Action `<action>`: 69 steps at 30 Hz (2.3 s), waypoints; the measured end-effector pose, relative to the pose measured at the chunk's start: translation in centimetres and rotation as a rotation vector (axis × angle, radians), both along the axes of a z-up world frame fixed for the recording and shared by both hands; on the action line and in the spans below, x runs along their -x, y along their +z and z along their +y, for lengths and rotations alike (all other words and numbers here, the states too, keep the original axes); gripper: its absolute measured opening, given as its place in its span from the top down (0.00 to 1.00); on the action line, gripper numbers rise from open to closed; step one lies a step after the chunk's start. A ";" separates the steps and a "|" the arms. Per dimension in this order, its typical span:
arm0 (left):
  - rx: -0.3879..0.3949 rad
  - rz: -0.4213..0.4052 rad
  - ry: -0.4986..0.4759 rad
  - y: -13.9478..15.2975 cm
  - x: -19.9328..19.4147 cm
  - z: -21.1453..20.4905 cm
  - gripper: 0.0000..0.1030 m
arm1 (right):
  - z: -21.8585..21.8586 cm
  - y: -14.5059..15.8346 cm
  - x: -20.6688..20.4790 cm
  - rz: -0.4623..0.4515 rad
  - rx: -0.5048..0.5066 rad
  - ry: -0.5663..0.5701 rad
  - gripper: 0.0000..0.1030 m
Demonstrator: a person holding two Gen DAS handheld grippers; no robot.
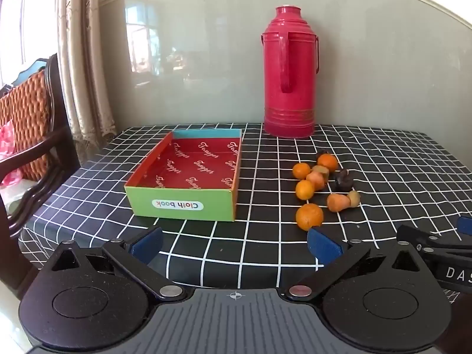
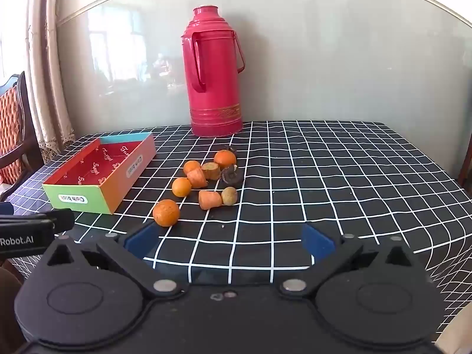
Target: Organize fruits
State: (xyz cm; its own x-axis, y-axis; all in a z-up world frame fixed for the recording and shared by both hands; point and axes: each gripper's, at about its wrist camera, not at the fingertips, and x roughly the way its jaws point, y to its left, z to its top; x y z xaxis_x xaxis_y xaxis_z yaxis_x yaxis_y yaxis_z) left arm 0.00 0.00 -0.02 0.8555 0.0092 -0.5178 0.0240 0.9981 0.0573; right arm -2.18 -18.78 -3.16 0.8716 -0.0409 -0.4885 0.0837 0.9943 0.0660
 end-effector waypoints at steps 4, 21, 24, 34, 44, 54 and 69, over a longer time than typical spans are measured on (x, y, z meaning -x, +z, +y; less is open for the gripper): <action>-0.003 0.000 0.016 0.0 0.1 0.3 0.00 | 0.1 0.1 -0.1 0.002 0.003 0.002 0.06; -0.024 0.014 -0.003 -0.8 0.1 -0.7 0.00 | 0.0 0.1 -0.3 0.003 -0.007 0.000 0.06; -0.025 0.014 -0.002 -0.8 0.2 -0.7 0.00 | 0.0 -0.1 -0.2 0.005 -0.008 -0.001 0.06; -0.023 0.023 -0.004 -0.9 0.2 -0.8 0.00 | -0.1 -0.2 -0.1 0.008 -0.002 -0.006 0.06; -0.024 0.026 -0.008 -1.0 0.2 -0.8 0.00 | -0.2 -0.2 -0.2 0.010 -0.006 -0.008 0.06; -0.024 0.025 -0.008 -1.0 0.2 -0.8 0.00 | -0.1 -0.1 -0.1 0.010 -0.003 -0.008 0.06; -0.025 0.025 -0.009 -0.8 -0.1 -0.6 0.00 | -0.2 0.0 -0.1 0.002 0.001 -0.012 0.06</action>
State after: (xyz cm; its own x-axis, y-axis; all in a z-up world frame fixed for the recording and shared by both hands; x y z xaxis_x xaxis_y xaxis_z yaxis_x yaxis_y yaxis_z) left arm 0.08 -0.64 -0.85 0.8423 0.0146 -0.5387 0.0349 0.9961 0.0816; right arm -2.10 -18.94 -3.16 0.8701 -0.0512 -0.4903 0.0953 0.9933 0.0653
